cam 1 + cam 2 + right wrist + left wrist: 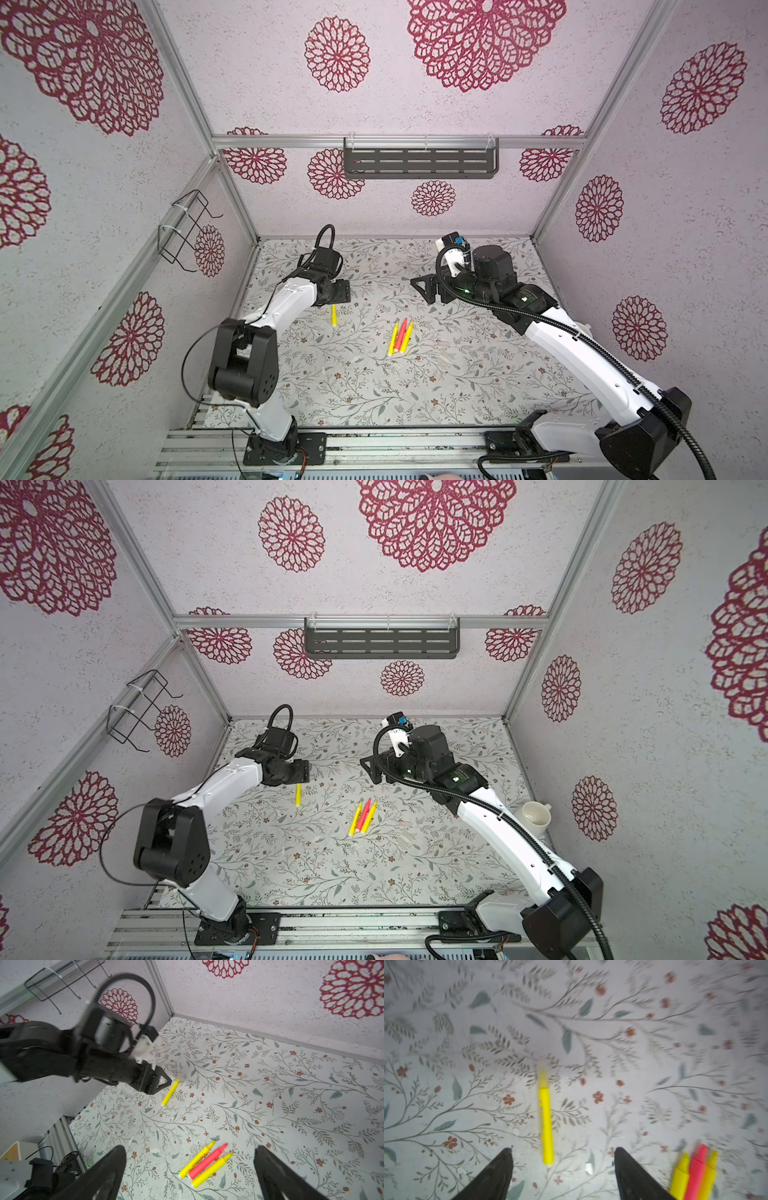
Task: Insert the pens into the pen caps
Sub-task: 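Move the left gripper over the yellow highlighter beside the pink one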
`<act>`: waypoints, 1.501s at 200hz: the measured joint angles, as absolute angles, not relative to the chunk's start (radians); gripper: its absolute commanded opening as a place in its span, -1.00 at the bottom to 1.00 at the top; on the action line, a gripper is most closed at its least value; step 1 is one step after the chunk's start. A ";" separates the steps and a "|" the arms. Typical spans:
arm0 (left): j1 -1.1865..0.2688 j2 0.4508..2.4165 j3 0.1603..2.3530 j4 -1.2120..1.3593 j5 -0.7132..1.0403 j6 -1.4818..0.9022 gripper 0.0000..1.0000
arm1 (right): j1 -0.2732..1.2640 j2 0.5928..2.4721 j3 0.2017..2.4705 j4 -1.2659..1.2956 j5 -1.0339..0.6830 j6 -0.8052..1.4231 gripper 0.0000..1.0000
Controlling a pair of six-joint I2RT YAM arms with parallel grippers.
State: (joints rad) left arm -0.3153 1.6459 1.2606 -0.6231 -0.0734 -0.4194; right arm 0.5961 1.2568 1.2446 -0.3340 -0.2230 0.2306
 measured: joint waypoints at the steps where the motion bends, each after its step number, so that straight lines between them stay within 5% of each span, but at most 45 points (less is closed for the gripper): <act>1: -0.323 1.636 1.260 -0.619 -0.071 -0.419 0.56 | 0.596 1.256 1.243 -0.334 -0.220 0.231 0.98; 34: -0.497 1.517 1.236 -0.499 -0.003 -0.398 0.47 | 0.574 1.216 1.178 -0.333 -0.149 0.265 0.98; 85: -0.626 1.632 1.205 -0.494 0.049 -0.393 0.26 | 0.473 1.139 1.096 -0.318 -0.073 0.336 0.98; 131: -0.659 1.712 1.188 -0.503 0.047 -0.405 0.07 | 0.423 1.103 1.046 -0.295 -0.079 0.379 0.98; 300: -0.732 1.818 1.190 -0.544 -0.013 -0.436 -0.08 | 0.412 1.103 0.989 -0.229 -0.126 0.421 0.94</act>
State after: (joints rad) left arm -0.7322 1.8183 1.1904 -0.5442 -0.0128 -0.4358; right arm 0.4122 1.1027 0.9894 -0.2291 -0.1261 0.4213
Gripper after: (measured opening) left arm 0.464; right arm 0.969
